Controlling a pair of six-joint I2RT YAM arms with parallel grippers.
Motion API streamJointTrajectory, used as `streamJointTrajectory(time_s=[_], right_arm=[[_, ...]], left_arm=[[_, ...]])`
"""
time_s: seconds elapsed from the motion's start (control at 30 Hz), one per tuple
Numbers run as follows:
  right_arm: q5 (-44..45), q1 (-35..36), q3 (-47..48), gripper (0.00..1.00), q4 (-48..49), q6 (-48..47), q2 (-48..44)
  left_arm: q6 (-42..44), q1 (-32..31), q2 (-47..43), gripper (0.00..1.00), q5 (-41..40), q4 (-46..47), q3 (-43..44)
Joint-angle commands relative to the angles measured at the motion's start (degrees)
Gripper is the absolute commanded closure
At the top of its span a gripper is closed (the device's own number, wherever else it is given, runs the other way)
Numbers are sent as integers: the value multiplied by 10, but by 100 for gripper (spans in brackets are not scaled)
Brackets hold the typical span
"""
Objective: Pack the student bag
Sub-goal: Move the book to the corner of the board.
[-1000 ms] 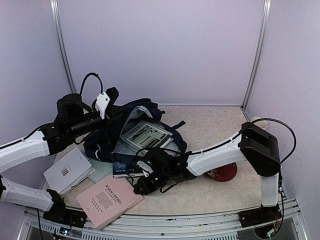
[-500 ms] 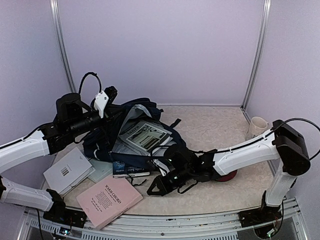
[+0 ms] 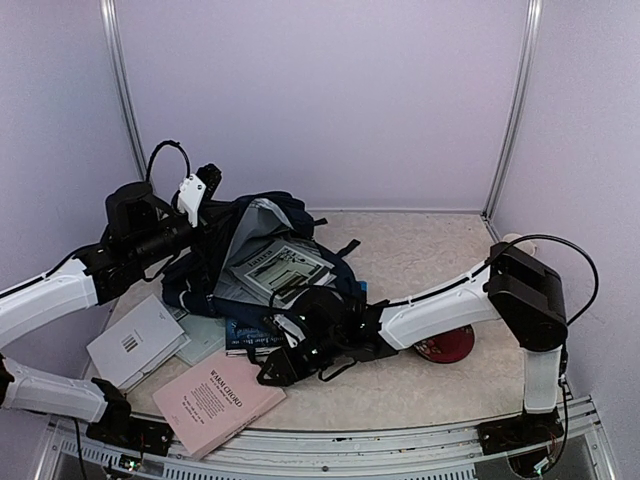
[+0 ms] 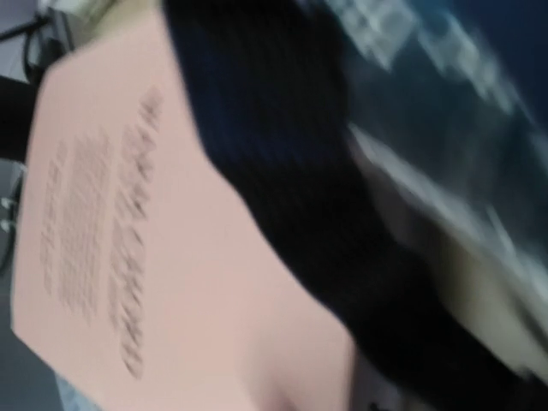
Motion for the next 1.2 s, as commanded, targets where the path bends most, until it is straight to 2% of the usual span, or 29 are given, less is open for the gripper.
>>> streamJointTrajectory(time_s=[0.0, 0.13, 0.23, 0.4, 0.5, 0.63, 0.73, 0.83, 0.97, 1.07, 1.17], right_arm=[[-23, -3, 46, 54, 6, -8, 49], [-45, -1, 47, 54, 39, 4, 60], [-51, 3, 67, 54, 11, -4, 76], [-69, 6, 59, 62, 10, -1, 76], [-59, 6, 38, 56, 1, 13, 75], [-5, 8, -23, 55, -8, 25, 24], [22, 15, -35, 53, -38, 17, -5], [29, 30, -17, 51, -71, 0, -2], [18, 31, 22, 51, -30, -6, 22], [32, 21, 62, 55, -21, -15, 53], [9, 17, 91, 58, -17, -21, 83]], left_arm=[[-7, 11, -16, 100, -22, 72, 8], [-2, 11, -20, 100, -20, 76, 3], [1, 10, -14, 100, -22, 72, 5], [7, 17, -15, 100, -23, 71, 6], [2, 24, -16, 100, -22, 72, 6], [-12, 36, -20, 100, -20, 73, 9], [-20, 49, -17, 100, -36, 75, 9], [-28, 56, -15, 100, -54, 72, 12], [-20, 59, -24, 100, -56, 76, 8], [-19, 59, -24, 100, -51, 77, 7], [-20, 59, -24, 100, -43, 76, 7]])
